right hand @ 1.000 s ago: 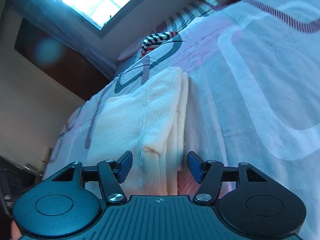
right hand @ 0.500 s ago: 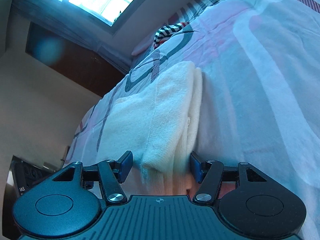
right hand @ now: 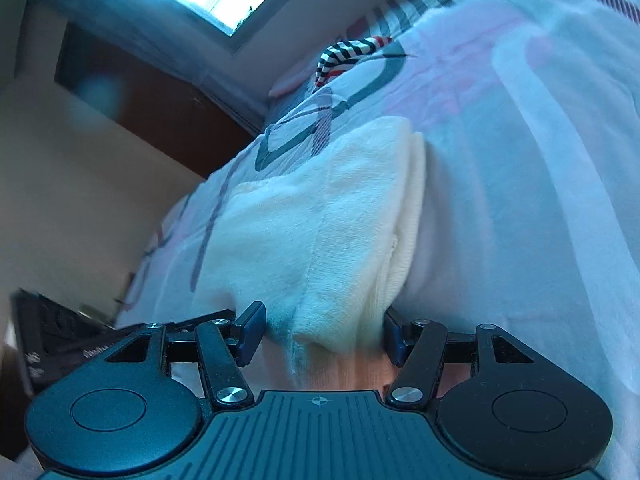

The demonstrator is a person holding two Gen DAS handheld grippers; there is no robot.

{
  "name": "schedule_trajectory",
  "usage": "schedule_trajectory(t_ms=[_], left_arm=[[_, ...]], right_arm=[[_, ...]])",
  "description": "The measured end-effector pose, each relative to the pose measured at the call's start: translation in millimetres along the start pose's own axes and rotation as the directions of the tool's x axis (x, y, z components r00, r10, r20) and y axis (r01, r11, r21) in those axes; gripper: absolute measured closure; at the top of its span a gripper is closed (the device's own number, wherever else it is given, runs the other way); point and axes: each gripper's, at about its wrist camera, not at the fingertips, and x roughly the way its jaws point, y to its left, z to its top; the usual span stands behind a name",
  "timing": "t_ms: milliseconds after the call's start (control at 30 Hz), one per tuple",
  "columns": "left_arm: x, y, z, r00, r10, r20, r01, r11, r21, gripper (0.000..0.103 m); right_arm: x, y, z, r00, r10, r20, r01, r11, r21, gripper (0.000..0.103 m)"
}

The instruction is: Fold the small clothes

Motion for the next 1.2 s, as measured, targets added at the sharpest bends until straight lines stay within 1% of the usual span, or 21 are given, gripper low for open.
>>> schedule_trajectory(t_ms=[33, 100, 133, 233, 333, 433, 533, 633, 733, 867, 967, 1067, 1200], left_arm=[[0.6, -1.9, -0.2, 1.0, 0.007, 0.003, -0.007, 1.0, 0.009, 0.039], [1.4, -10.2, -1.0, 0.999, 0.032, 0.01, -0.032, 0.998, 0.051, 0.044], [1.4, -14.6, -1.2, 0.999, 0.042, 0.015, -0.043, 0.997, 0.069, 0.049], [-0.8, -29.7, -4.3, 0.995, 0.09, 0.047, -0.096, 0.985, 0.14, 0.056], [-6.7, -39.2, -6.9, 0.991, 0.113, 0.074, -0.127, 0.97, 0.205, 0.065], [-16.0, -43.7, -7.1, 0.991, 0.106, 0.088, -0.125, 0.958, 0.259, 0.068], [-26.3, -40.8, -6.5, 0.992, 0.08, 0.093, -0.103, 0.956, 0.274, 0.069], [-47.1, -32.5, -5.5, 0.991, 0.052, 0.12, -0.085, 0.954, 0.288, 0.069], [-73.5, -11.6, -3.0, 0.988, 0.045, 0.145, -0.086, 0.954, 0.286, 0.069], [-108.6, 32.6, -2.4, 0.983, 0.078, 0.166, -0.12, 0.959, 0.256, 0.069], [-134.2, 74.8, -5.6, 0.982, 0.1, 0.159, -0.134, 0.965, 0.226, 0.068], [-153.8, 113.5, -9.6, 0.983, 0.106, 0.152, -0.136, 0.969, 0.205, 0.068], [-166.8, 153.3, -17.7, 0.986, 0.106, 0.132, -0.127, 0.977, 0.169, 0.068]], right_arm=[[1.3, 3.5, -1.0, 1.0, -0.031, 0.003, 0.031, 0.999, -0.019, 0.055], [3.4, 10.4, -4.3, 0.998, -0.069, 0.012, 0.07, 0.996, -0.051, 0.06], [3.7, 13.9, -6.1, 0.996, -0.087, 0.017, 0.087, 0.994, -0.067, 0.062], [4.6, 27.9, -10.3, 0.989, -0.14, 0.039, 0.144, 0.983, -0.116, 0.066], [5.2, 48.9, -15.1, 0.974, -0.212, 0.074, 0.222, 0.955, -0.195, 0.069], [0.5, 67.0, -20.1, 0.964, -0.246, 0.105, 0.264, 0.935, -0.238, 0.072], [-2.2, 85.1, -21.8, 0.957, -0.263, 0.124, 0.287, 0.922, -0.261, 0.073], [-2.5, 109.4, -24.4, 0.955, -0.261, 0.144, 0.293, 0.912, -0.286, 0.073], [6.6, 138.4, -28.6, 0.96, -0.239, 0.149, 0.275, 0.908, -0.316, 0.073], [38.9, 181.7, -44.6, 0.974, -0.19, 0.122, 0.221, 0.91, -0.352, 0.073], [70.6, 212.3, -61.0, 0.984, -0.157, 0.085, 0.177, 0.91, -0.374, 0.073], [100.0, 235.4, -78.0, 0.991, -0.13, 0.044, 0.137, 0.914, -0.381, 0.073], [133.5, 253.0, -97.9, 0.992, -0.122, -0.005, 0.111, 0.914, -0.391, 0.073]])
